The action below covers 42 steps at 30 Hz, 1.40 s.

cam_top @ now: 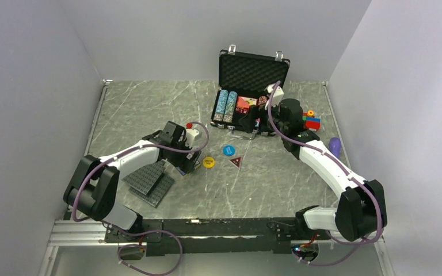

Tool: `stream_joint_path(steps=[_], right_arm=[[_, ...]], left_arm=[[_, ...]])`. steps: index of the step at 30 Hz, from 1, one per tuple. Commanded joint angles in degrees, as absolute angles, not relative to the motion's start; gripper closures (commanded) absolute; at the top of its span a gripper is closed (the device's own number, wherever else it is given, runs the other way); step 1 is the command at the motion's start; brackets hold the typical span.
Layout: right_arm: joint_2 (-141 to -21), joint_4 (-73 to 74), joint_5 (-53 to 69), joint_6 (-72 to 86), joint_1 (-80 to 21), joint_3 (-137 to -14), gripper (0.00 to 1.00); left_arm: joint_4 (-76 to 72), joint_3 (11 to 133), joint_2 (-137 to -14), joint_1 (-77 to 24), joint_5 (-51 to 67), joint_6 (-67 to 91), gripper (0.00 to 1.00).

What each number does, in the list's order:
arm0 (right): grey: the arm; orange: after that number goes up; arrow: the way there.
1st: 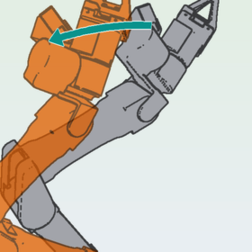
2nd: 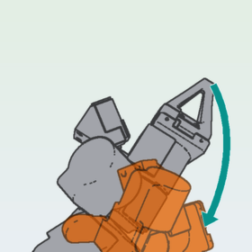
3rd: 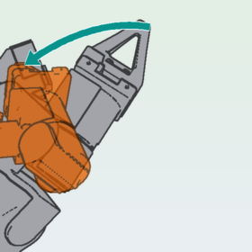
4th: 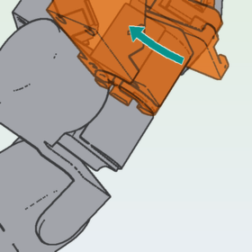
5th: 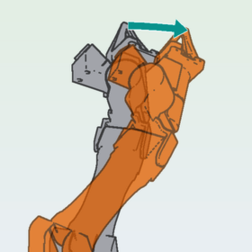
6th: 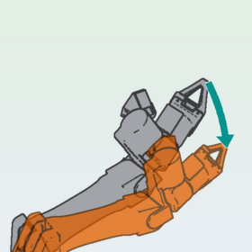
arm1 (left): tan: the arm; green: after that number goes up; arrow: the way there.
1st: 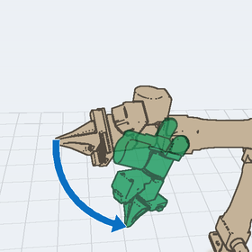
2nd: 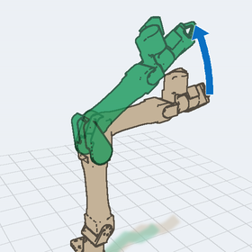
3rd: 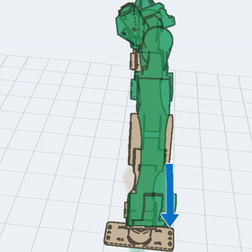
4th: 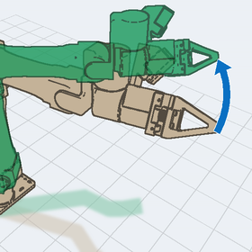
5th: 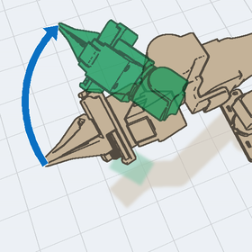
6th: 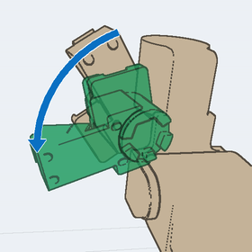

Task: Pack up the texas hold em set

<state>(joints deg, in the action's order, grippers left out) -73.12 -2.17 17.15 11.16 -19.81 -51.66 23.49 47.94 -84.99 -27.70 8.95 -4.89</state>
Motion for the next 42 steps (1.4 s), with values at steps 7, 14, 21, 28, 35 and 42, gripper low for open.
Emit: stream_joint_path(steps=[7,14,21,28,35,42], right_arm=[[-71.82,-5.51,18.35,12.3,-19.87,-51.72,0.06],[-70.68,-4.64,17.59,12.06,-19.81,-51.71,0.06],[-68.61,-1.74,16.4,11.89,-19.85,-51.66,0.06],[-68.27,5.81,17.05,15.4,-19.76,-52.11,0.06],[-65.9,12.2,23.83,19.87,-19.79,-49.75,0.06],[-65.52,12.41,37.58,28.45,-23.87,-48.34,0.12]], left_arm=[[26.02,51.74,-88.51,-31.03,4.14,-5.06,0.02],[28.55,54.67,-93.25,-32.13,2.48,-4.79,0.19],[30.81,57.1,-96.76,-33.57,0.3,-4.4,0.59],[29.89,55.27,-89.13,-40.12,-5.92,-5.7,1.0],[26.68,52.51,-74.99,-46.81,-6.82,-8.74,1.0],[20.06,47.63,-63.29,-49.95,10.86,-12.14,1.0]])
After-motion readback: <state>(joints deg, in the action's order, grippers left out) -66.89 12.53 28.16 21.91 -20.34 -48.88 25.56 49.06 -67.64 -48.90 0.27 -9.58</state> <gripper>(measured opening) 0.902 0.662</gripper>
